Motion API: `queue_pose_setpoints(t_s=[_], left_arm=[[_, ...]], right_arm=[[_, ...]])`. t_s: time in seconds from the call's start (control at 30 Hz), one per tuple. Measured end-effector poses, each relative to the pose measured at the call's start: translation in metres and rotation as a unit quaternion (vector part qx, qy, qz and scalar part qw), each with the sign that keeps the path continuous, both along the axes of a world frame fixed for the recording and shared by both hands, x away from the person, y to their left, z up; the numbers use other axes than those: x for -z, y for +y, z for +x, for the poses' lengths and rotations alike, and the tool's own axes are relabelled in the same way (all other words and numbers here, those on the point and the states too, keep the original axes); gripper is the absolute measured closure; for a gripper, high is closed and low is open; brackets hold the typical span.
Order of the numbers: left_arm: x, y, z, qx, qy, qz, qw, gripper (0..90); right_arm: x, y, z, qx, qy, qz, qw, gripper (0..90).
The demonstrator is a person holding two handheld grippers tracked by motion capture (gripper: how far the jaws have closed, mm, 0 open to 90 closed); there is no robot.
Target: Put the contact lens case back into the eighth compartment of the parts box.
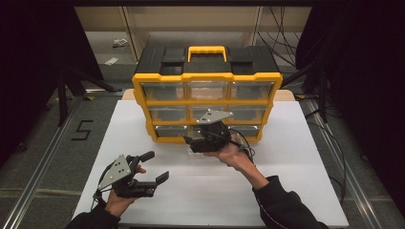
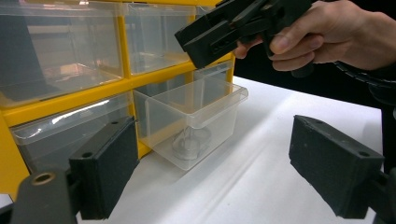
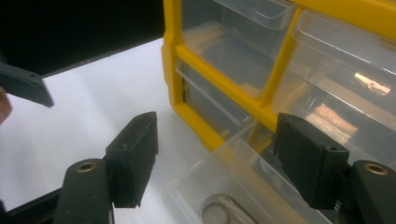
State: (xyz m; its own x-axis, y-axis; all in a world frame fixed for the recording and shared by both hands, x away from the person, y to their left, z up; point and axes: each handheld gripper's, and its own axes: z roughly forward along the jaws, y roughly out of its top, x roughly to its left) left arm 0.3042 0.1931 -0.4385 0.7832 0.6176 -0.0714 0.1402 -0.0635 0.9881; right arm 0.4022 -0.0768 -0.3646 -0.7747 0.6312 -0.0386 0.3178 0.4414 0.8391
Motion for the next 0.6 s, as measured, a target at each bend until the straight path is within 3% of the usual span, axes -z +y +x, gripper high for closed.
queue_pose_setpoints(t_s=[0.6], left_arm=[[0.000, 0.000, 0.000, -0.001, -0.001, 0.000, 1.0000, 15.5]], right_arm=[[-0.005, -0.003, -0.019, -0.022, -0.009, 0.006, 0.9997, 29.4]])
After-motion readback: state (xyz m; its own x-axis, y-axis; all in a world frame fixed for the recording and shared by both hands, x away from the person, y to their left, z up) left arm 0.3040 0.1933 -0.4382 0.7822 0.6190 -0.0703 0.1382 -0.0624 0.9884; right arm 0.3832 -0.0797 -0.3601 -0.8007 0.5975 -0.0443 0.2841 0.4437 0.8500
